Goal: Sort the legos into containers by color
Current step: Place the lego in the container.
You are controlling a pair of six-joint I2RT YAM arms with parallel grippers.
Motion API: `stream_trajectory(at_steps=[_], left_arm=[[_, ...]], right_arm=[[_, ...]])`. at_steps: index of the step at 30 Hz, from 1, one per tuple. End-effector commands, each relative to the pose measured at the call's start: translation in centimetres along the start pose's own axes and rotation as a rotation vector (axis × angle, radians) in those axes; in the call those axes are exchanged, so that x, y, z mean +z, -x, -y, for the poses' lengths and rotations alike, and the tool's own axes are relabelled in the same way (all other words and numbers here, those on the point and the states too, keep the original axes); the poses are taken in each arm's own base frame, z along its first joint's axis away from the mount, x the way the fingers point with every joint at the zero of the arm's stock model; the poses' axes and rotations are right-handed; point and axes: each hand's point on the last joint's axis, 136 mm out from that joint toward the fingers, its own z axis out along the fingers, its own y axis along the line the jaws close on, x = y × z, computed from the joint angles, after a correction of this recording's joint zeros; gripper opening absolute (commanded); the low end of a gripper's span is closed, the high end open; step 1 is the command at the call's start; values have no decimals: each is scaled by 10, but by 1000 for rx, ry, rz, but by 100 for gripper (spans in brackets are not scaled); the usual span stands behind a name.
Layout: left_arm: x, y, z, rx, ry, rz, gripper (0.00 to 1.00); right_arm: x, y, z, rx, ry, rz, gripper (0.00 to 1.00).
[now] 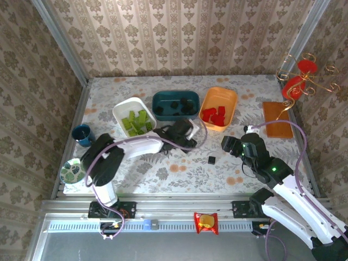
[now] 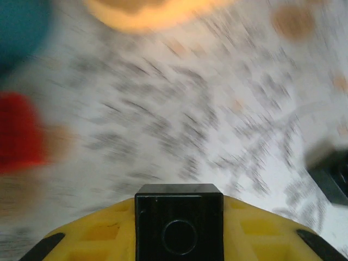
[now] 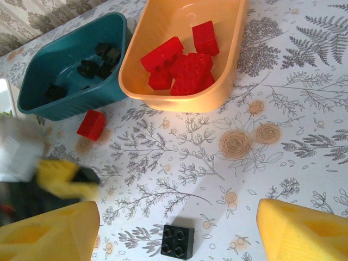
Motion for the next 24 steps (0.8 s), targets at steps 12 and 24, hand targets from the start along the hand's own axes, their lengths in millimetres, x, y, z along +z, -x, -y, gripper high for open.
stream_trajectory(at_steps=[12,24], left_arm=[[-5,89,-149,-286,281,170,26],[-3,122,-171,-315,272,163,71]], right_arm=[[13,-17,5,17,-13,-56,77],[33,-69,25,81,-65,-199,79]])
